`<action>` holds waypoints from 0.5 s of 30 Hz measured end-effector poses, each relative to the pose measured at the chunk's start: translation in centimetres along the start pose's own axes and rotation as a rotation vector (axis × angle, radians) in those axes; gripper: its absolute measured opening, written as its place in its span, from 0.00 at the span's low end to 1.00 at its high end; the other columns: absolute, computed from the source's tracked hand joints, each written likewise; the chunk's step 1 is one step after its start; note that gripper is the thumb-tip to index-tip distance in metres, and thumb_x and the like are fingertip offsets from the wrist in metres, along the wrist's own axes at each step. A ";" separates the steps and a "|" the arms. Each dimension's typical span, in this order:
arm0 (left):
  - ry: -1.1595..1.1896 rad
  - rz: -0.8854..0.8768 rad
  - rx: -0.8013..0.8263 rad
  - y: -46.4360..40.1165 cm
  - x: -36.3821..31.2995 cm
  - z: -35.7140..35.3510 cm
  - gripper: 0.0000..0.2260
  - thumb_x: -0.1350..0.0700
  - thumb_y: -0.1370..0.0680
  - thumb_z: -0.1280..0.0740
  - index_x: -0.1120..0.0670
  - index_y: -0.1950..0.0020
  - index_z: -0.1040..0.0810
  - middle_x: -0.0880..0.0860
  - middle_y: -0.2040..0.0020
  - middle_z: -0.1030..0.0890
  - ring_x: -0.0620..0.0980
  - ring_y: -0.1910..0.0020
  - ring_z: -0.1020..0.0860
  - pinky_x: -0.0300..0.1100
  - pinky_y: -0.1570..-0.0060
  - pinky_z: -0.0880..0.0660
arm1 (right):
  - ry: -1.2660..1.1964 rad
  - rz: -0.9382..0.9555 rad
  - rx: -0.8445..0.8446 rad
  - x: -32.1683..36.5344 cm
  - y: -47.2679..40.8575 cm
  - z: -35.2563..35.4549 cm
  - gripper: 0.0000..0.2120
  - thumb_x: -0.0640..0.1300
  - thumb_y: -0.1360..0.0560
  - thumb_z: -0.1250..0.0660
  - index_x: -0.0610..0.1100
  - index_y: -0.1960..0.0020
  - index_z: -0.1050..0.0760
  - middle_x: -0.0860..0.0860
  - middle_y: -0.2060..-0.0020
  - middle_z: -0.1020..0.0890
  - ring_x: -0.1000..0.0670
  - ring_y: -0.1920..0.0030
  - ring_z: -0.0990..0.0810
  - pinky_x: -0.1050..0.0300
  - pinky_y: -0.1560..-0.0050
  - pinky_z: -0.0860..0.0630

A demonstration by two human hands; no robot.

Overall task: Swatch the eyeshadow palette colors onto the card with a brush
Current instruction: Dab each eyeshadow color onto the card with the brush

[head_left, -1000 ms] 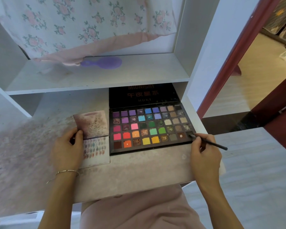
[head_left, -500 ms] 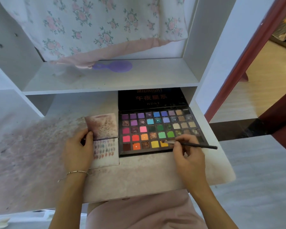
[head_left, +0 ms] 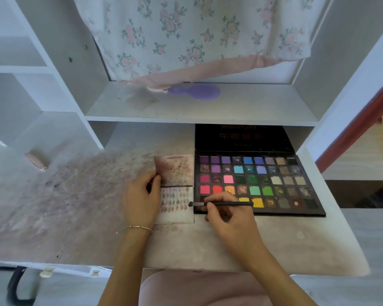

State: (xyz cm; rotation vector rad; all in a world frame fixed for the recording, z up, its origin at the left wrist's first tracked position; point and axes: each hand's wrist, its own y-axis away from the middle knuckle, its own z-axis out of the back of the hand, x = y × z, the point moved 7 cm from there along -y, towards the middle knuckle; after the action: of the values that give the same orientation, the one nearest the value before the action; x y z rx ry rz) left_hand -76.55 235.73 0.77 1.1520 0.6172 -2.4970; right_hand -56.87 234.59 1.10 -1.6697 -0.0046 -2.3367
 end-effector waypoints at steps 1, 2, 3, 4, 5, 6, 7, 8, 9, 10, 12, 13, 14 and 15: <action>0.005 -0.003 -0.002 0.0 0.0 0.0 0.08 0.60 0.24 0.38 0.55 0.53 0.19 0.50 0.63 0.20 0.48 0.66 0.24 0.44 0.64 0.28 | 0.016 0.009 0.009 0.1 0.0 -0.1 0.12 0.38 0.27 0.35 0.56 0.59 0.27 0.55 0.64 0.21 0.54 0.67 0.23 0.60 0.66 0.25; 0.003 -0.005 -0.009 0.0 0.0 0.1 0.07 0.60 0.24 0.38 0.55 0.53 0.19 0.50 0.63 0.19 0.49 0.65 0.24 0.44 0.64 0.28 | 0.032 0.017 0.013 0.1 -0.1 -0.2 0.12 0.38 0.27 0.35 0.56 0.59 0.27 0.56 0.64 0.22 0.55 0.67 0.24 0.65 0.68 0.27; -0.005 -0.005 -0.014 0.0 0.0 0.1 0.07 0.60 0.24 0.38 0.55 0.54 0.19 0.51 0.63 0.19 0.50 0.65 0.24 0.45 0.64 0.28 | 0.042 0.022 0.011 0.1 -0.1 -0.2 0.12 0.38 0.27 0.35 0.55 0.59 0.27 0.55 0.64 0.22 0.55 0.67 0.25 0.67 0.69 0.29; -0.013 -0.006 -0.015 -0.1 0.1 0.0 0.07 0.60 0.24 0.38 0.55 0.54 0.19 0.52 0.63 0.19 0.50 0.65 0.24 0.45 0.64 0.28 | 0.044 0.023 0.009 0.1 -0.1 -0.2 0.12 0.38 0.27 0.35 0.55 0.59 0.26 0.54 0.66 0.22 0.55 0.67 0.26 0.67 0.69 0.30; -0.017 -0.006 -0.012 -0.1 0.1 0.0 0.07 0.59 0.24 0.38 0.55 0.54 0.19 0.52 0.63 0.19 0.50 0.66 0.24 0.44 0.64 0.28 | 0.043 0.023 0.009 0.1 -0.1 -0.2 0.12 0.38 0.27 0.34 0.55 0.59 0.26 0.53 0.67 0.22 0.54 0.67 0.26 0.68 0.69 0.30; -0.020 -0.005 -0.008 -0.1 0.1 -0.1 0.07 0.59 0.24 0.38 0.55 0.53 0.19 0.51 0.63 0.19 0.50 0.65 0.24 0.44 0.64 0.28 | 0.045 0.023 0.011 0.1 -0.2 -0.2 0.12 0.38 0.27 0.34 0.56 0.60 0.27 0.53 0.68 0.22 0.54 0.67 0.26 0.68 0.70 0.30; -0.022 -0.003 -0.004 -0.1 0.1 -0.2 0.08 0.59 0.23 0.38 0.54 0.52 0.19 0.51 0.62 0.19 0.50 0.65 0.24 0.44 0.64 0.28 | 0.048 0.022 0.016 0.1 -0.2 -0.3 0.13 0.38 0.27 0.34 0.56 0.60 0.27 0.54 0.68 0.22 0.55 0.67 0.26 0.69 0.70 0.31; -0.021 0.000 -0.002 -0.1 0.1 -0.2 0.08 0.59 0.23 0.38 0.54 0.52 0.19 0.51 0.62 0.19 0.50 0.64 0.24 0.44 0.63 0.28 | 0.051 0.021 0.023 0.1 -0.2 -0.3 0.13 0.38 0.27 0.35 0.57 0.60 0.27 0.55 0.68 0.22 0.56 0.68 0.26 0.70 0.69 0.31; -0.022 0.002 -0.002 -0.1 0.2 -0.2 0.08 0.59 0.23 0.38 0.54 0.51 0.19 0.51 0.61 0.19 0.50 0.63 0.24 0.44 0.62 0.27 | 0.055 0.018 0.033 0.1 -0.2 -0.4 0.14 0.38 0.27 0.35 0.57 0.60 0.27 0.57 0.68 0.22 0.57 0.67 0.26 0.71 0.69 0.32; -0.026 0.003 -0.004 -0.1 0.3 -0.1 0.08 0.58 0.23 0.38 0.54 0.51 0.19 0.51 0.60 0.19 0.51 0.62 0.24 0.45 0.62 0.27 | 0.063 0.017 0.044 0.1 -0.2 -0.5 0.14 0.38 0.27 0.35 0.58 0.60 0.28 0.60 0.68 0.22 0.59 0.67 0.26 0.71 0.69 0.32; -0.028 0.005 -0.005 0.0 0.4 -0.1 0.08 0.58 0.23 0.38 0.54 0.51 0.19 0.51 0.59 0.19 0.50 0.61 0.24 0.44 0.61 0.27 | 0.081 0.016 0.059 0.1 -0.2 -0.7 0.13 0.38 0.27 0.35 0.58 0.60 0.28 0.64 0.66 0.23 0.59 0.65 0.26 0.71 0.68 0.32; -0.022 0.007 -0.004 0.0 0.4 -0.2 0.08 0.58 0.23 0.38 0.54 0.50 0.19 0.50 0.59 0.19 0.50 0.60 0.24 0.44 0.60 0.27 | 0.085 0.015 0.064 0.1 -0.2 -0.7 0.13 0.38 0.27 0.35 0.57 0.60 0.28 0.64 0.66 0.23 0.59 0.65 0.26 0.71 0.68 0.32; -0.015 0.010 -0.004 0.0 0.4 -0.2 0.09 0.58 0.23 0.38 0.54 0.50 0.19 0.50 0.59 0.19 0.50 0.60 0.24 0.44 0.60 0.28 | 0.086 0.014 0.068 0.1 -0.2 -0.7 0.13 0.38 0.27 0.35 0.57 0.60 0.28 0.64 0.66 0.24 0.59 0.65 0.26 0.71 0.67 0.32; -0.011 0.009 -0.007 0.0 0.4 -0.2 0.08 0.58 0.23 0.38 0.54 0.50 0.19 0.49 0.59 0.19 0.50 0.60 0.24 0.43 0.60 0.28 | 0.085 0.013 0.070 0.1 -0.1 -0.7 0.13 0.38 0.27 0.35 0.57 0.60 0.28 0.63 0.67 0.24 0.60 0.65 0.26 0.71 0.67 0.32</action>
State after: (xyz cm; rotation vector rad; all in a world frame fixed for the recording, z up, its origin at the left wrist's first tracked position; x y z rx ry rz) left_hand -76.68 235.82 0.37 1.1356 0.6155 -2.4898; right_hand -57.53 234.61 0.95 -1.5323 -0.0577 -2.3680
